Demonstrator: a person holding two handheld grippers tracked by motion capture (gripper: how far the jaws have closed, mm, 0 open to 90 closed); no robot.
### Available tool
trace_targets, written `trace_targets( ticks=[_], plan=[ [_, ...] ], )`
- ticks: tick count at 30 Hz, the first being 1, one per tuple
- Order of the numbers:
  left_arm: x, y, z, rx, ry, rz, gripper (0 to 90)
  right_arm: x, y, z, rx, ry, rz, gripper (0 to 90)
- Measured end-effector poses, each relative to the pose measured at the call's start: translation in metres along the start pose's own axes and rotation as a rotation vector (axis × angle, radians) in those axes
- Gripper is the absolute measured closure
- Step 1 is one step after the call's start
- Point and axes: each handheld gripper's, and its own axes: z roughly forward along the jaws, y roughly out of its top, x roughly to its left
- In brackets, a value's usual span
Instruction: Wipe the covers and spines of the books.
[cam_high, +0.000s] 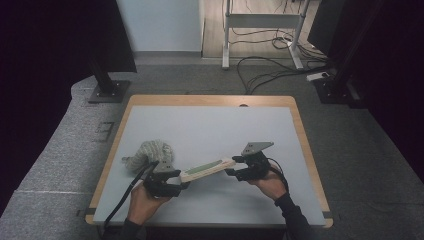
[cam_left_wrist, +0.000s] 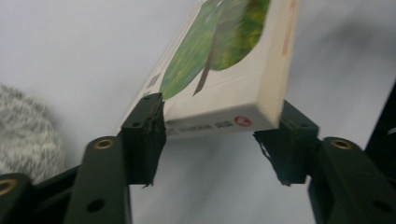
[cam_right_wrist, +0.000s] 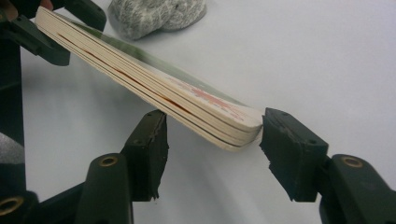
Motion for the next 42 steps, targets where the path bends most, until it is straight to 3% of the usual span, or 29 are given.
trace_targets(
  ticks=[2, 15, 22, 30, 35, 42],
  plan=[
    [-0.004, -0.001, 0.001, 0.008, 0.019, 0.006, 39.6, 0.002, -0.002, 0.0, 0.007, -0.002, -0.001, 38.9],
    [-0.013, -0.016, 0.01, 0.026, 0.031, -0.028, 32.2, 0.007, -0.024, -0.001, 0.025, 0.028, 0.025, 36.9],
    [-0.007, -0.023, 0.014, 0.036, 0.046, -0.055, 32.5, 0.011, -0.032, 0.006, 0.043, 0.051, 0.033, 36.4],
    [-0.001, -0.027, 0.017, 0.013, 0.025, -0.063, 31.2, 0.013, -0.036, 0.013, 0.03, 0.057, 0.056, 35.3],
    [-0.003, -0.028, 0.019, 0.02, 0.017, -0.044, 30.7, 0.011, -0.039, 0.018, 0.039, 0.031, 0.061, 36.1],
    [-0.005, -0.03, 0.028, 0.048, 0.019, -0.047, 28.4, 0.008, -0.044, 0.023, 0.063, 0.008, 0.061, 38.4]
  ],
)
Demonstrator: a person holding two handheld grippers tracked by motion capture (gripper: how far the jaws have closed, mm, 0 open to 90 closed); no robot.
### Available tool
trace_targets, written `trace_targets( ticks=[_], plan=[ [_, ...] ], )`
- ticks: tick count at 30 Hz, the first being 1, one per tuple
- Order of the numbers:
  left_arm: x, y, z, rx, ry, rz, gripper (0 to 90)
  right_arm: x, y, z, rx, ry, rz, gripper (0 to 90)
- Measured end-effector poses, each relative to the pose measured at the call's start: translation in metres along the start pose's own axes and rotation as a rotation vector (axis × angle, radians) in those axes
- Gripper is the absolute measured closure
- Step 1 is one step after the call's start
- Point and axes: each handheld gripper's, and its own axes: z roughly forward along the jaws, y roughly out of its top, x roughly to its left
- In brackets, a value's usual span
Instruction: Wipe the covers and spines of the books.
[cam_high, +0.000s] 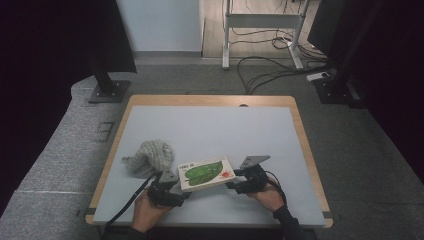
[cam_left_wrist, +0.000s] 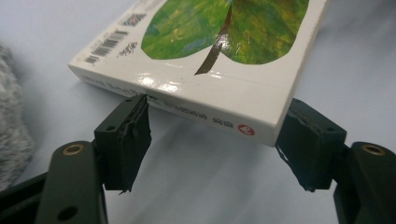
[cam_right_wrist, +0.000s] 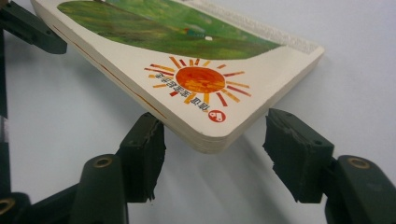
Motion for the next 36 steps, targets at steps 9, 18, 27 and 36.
trace_targets(
  ticks=[9, 18, 27, 36],
  plan=[
    [0.001, -0.008, 0.007, 0.02, -0.014, -0.013, 29.7, 0.002, -0.008, 0.002, 0.009, 0.025, -0.013, 34.0],
    [-0.001, -0.013, 0.011, 0.023, -0.001, 0.01, 29.8, 0.004, -0.013, 0.007, 0.005, 0.021, -0.031, 32.0],
    [0.001, -0.016, 0.009, 0.011, -0.014, 0.021, 34.1, 0.007, -0.015, 0.01, 0.015, -0.028, -0.069, 38.0],
    [0.01, -0.012, 0.014, -0.011, -0.011, 0.015, 34.8, 0.001, -0.013, 0.013, -0.005, -0.034, -0.064, 41.6]
  ],
)
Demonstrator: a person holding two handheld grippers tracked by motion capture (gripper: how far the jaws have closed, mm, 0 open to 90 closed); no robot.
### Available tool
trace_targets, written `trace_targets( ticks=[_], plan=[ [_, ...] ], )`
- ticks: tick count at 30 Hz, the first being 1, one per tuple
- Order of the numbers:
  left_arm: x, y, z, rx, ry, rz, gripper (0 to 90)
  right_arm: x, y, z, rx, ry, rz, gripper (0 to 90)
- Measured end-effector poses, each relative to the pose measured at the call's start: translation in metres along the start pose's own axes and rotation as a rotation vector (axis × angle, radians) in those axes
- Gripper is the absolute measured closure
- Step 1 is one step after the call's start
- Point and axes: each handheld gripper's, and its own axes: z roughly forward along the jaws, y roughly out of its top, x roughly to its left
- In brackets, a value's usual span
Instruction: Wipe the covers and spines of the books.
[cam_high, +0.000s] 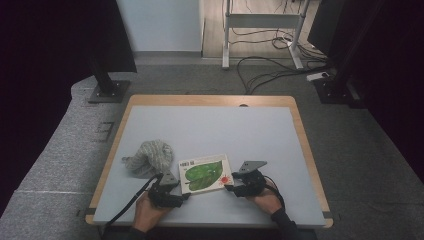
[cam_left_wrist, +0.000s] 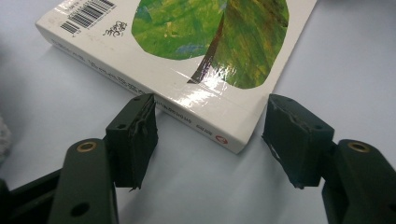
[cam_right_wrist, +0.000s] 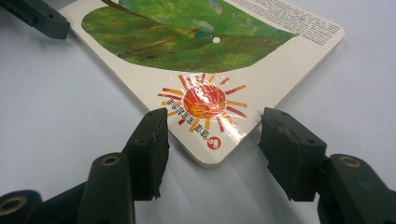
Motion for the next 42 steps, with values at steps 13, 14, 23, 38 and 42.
trace_targets(
  ticks=[13, 14, 23, 38, 42],
  plan=[
    [0.01, 0.002, -0.013, -0.002, 0.054, 0.01, 14.4, -0.014, -0.007, -0.021, 0.011, -0.074, 0.017, 15.2],
    [0.011, 0.002, -0.016, -0.005, 0.057, 0.008, 14.2, -0.016, -0.009, -0.024, 0.016, -0.1, 0.023, 13.4],
    [0.023, 0.005, -0.038, -0.022, 0.078, 0.0, 11.1, -0.037, -0.029, -0.038, 0.054, -0.216, 0.1, 0.0],
    [0.036, 0.025, -0.078, -0.042, 0.1, 0.002, 1.5, -0.04, -0.034, -0.038, 0.054, -0.245, 0.103, 0.0],
    [0.047, 0.035, -0.083, -0.025, 0.112, -0.001, 0.0, -0.04, -0.034, -0.038, 0.054, -0.247, 0.102, 0.0]
  ],
)
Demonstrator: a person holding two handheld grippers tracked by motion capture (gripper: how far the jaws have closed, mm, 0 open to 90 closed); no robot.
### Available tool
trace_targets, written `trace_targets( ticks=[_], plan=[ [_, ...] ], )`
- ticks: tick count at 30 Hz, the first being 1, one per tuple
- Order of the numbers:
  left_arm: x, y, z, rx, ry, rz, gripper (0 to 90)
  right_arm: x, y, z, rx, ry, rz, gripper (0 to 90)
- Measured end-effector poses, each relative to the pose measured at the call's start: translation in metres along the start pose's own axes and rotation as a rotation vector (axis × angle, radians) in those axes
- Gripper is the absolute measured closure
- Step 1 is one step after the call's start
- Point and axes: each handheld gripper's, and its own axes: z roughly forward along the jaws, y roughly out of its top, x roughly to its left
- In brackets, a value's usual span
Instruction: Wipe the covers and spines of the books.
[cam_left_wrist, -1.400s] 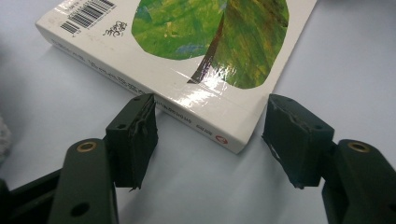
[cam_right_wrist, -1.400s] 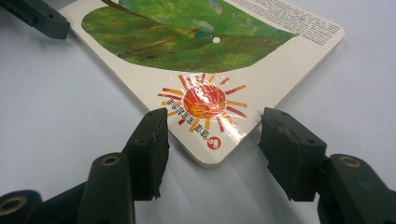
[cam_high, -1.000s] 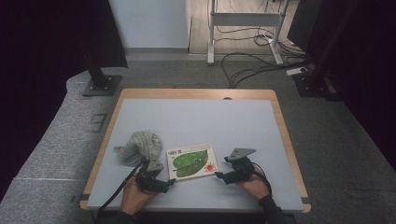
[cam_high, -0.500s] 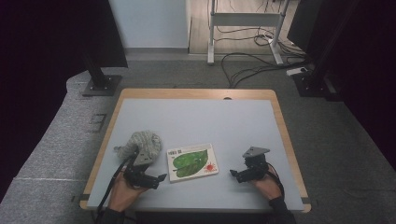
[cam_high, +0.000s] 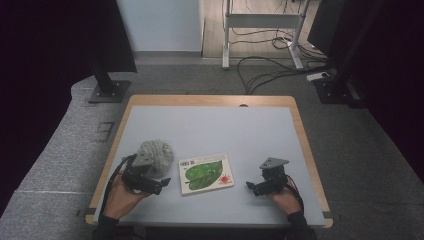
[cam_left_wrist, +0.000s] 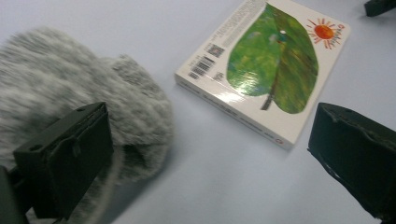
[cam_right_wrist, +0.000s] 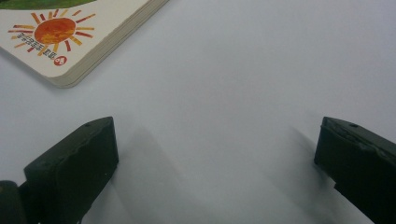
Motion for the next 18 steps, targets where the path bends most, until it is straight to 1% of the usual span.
trace_targets(
  ticks=[5, 8, 11, 12, 14, 17, 18],
  plan=[
    [0.022, 0.011, -0.002, -0.009, 0.034, -0.025, 0.0, 0.0, 0.0, 0.0, 0.0, 0.0, 0.0, 0.0],
    [0.035, 0.016, 0.002, -0.001, 0.055, -0.037, 0.0, 0.0, 0.0, 0.0, -0.001, 0.0, 0.0, 0.0],
    [0.049, 0.017, 0.012, 0.009, 0.047, -0.063, 0.0, 0.0, 0.0, 0.0, -0.001, 0.0, 0.0, 0.0],
    [0.052, 0.016, 0.016, 0.017, 0.06, -0.064, 0.0, 0.0, 0.0, 0.0, -0.001, 0.0, 0.0, 0.0],
    [0.057, 0.015, 0.024, 0.033, 0.075, -0.063, 0.0, 0.0, 0.0, 0.0, -0.001, 0.0, 0.002, 0.0],
    [0.062, 0.012, 0.035, 0.037, 0.07, -0.077, 0.0, 0.0, 0.0, 0.0, -0.001, 0.0, 0.003, 0.0],
    [0.064, 0.01, 0.038, 0.044, 0.071, -0.076, 0.0, 0.0, 0.0, 0.0, -0.001, 0.0, 0.003, 0.0]
  ],
)
